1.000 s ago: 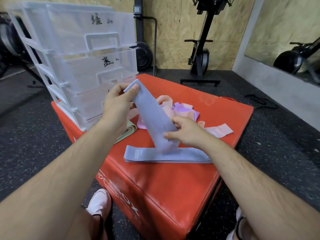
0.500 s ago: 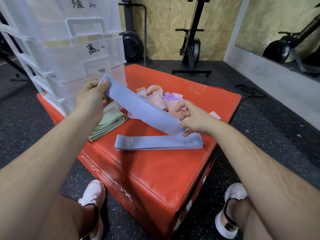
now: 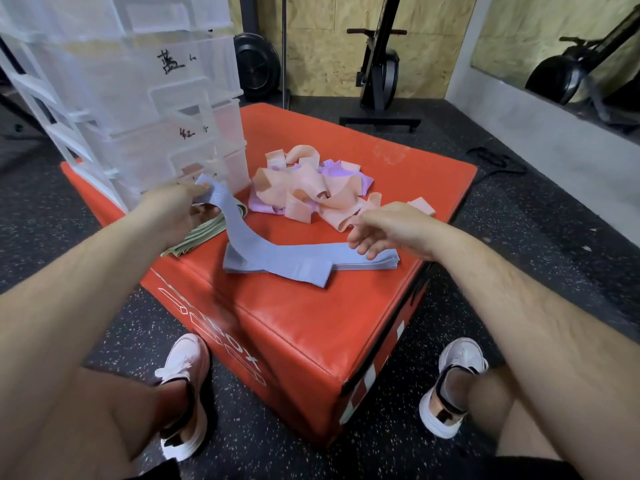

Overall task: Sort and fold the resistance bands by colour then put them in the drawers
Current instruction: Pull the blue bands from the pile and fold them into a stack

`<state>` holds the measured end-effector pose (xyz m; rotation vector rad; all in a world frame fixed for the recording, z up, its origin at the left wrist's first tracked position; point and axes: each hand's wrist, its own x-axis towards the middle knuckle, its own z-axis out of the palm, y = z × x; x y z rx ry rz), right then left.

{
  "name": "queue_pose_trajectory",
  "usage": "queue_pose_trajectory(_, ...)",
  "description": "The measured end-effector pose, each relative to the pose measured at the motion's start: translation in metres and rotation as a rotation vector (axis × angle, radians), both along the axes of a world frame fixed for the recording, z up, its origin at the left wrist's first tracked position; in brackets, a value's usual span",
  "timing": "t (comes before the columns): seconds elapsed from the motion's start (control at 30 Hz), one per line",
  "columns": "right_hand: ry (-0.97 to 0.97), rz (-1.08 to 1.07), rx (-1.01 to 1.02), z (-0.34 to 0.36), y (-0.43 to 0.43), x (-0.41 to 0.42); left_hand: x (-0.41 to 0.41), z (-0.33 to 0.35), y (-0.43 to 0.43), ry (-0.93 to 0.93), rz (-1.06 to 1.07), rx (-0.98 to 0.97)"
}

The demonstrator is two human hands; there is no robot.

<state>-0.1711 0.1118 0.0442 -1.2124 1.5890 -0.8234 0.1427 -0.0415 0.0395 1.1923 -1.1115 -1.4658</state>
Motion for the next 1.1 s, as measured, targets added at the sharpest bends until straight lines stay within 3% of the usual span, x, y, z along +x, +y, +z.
queue_pose_trajectory(0.17, 0.462, 0.015, -0.149, -0.023, 0.003, 0.014, 0.005, -0.008, 0.008, -0.116, -0.056, 0.014)
queue_pose_trajectory(0.47, 0.801, 0.123, -0.135, -0.041, -0.005, 0.052, -0.002, -0.005, 0.015, -0.109, -0.068, 0.027)
queue_pose_trajectory(0.73, 0.685, 0.142, -0.056, -0.033, -0.011, 0.052, 0.004, -0.001, 0.013, -0.13, -0.039, 0.016)
queue_pose_trajectory(0.9, 0.399, -0.051, -0.044, 0.006, -0.014, 0.016, 0.007, 0.006, 0.014, -0.149, 0.068, 0.017)
queue_pose_trajectory(1.0, 0.272, -0.174, -0.061, 0.015, -0.009, -0.012, 0.01, 0.001, 0.014, -0.285, 0.026, 0.078)
queue_pose_trajectory(1.1, 0.271, -0.247, -0.002, 0.001, -0.006, -0.03, 0.005, -0.012, 0.019, -0.489, -0.067, 0.063)
